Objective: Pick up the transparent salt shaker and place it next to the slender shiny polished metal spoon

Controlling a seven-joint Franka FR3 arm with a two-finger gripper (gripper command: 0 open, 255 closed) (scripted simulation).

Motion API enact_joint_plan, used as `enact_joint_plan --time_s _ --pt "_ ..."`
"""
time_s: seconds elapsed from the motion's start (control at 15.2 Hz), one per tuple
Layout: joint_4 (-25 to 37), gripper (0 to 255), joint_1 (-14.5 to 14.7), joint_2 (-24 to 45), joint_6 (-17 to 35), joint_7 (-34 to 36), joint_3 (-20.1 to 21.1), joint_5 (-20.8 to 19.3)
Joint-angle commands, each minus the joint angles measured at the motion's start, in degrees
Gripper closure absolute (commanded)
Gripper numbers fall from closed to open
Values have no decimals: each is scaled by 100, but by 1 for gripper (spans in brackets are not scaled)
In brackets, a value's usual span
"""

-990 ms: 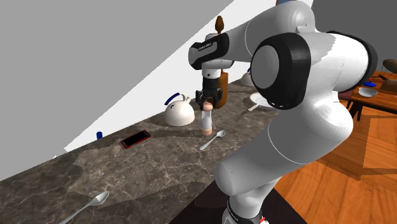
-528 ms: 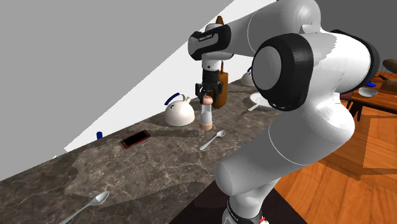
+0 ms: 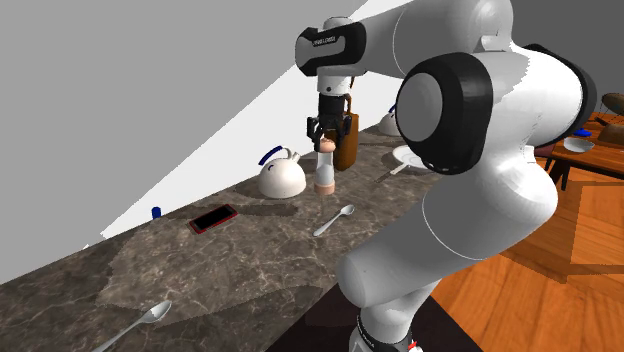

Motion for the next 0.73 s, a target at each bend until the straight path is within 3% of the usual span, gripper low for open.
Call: enact_joint_plan --time_s 0.0,0.66 --pt "167 255 3 6 -163 9 4 2" --pt "1058 255 19 138 -921 42 12 20"
